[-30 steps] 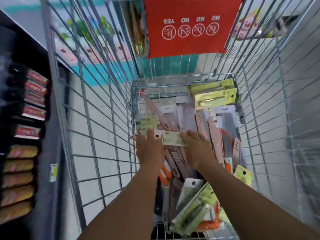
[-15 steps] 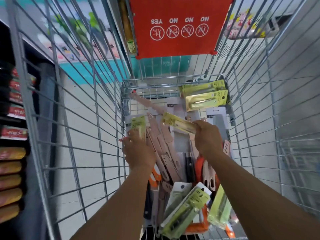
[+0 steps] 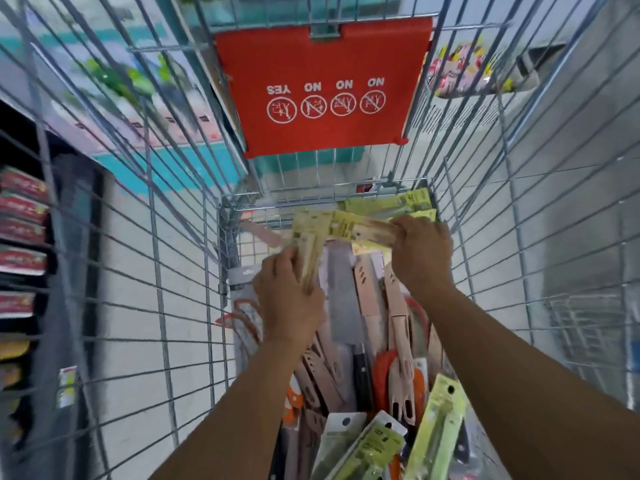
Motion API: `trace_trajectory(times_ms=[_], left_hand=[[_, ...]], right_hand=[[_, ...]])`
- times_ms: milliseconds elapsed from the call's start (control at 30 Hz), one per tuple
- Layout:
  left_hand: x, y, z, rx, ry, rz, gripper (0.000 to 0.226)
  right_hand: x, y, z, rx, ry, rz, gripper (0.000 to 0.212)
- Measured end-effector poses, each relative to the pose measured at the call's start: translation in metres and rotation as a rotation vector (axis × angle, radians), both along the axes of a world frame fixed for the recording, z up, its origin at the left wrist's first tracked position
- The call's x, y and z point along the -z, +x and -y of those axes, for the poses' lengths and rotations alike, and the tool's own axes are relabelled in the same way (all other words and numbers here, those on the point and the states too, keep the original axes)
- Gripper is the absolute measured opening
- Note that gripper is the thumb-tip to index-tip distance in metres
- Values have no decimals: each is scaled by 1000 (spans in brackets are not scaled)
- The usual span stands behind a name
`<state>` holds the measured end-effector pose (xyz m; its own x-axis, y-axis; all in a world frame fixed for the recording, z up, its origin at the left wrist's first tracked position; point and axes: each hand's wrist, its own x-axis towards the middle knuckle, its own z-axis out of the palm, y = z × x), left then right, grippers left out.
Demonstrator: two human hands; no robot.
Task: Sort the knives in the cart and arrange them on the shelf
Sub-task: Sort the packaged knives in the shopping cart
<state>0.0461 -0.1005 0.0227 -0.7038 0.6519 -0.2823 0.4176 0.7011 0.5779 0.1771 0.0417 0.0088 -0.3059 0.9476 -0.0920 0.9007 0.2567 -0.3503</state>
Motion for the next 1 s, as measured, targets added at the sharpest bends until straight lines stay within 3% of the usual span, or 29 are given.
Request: trace_trajectory(times_ms=[133, 300, 400, 500, 700, 833, 1000], left_hand=[[2, -9, -37, 202, 63, 56, 62], [12, -15, -70, 374, 21, -15, 63], [15, -16, -80, 466, -3, -101, 66], [19, -17, -87, 550, 13, -110, 69], [27, -8, -123, 720, 63, -210, 64], [23, 2, -155, 798, 102, -251, 50], [30, 5, -159, 911, -128, -339, 58]], right_hand=[[-1, -13, -41, -34, 42, 37, 39], [5, -22, -41, 64, 59, -125, 45], [19, -13, -14, -70, 66, 41, 53], [40, -1, -9, -112, -132, 130, 70], [33, 1, -16, 262, -85, -367, 67], [32, 2, -23, 186, -90, -199, 72], [29, 3, -29, 111, -181, 102, 72]])
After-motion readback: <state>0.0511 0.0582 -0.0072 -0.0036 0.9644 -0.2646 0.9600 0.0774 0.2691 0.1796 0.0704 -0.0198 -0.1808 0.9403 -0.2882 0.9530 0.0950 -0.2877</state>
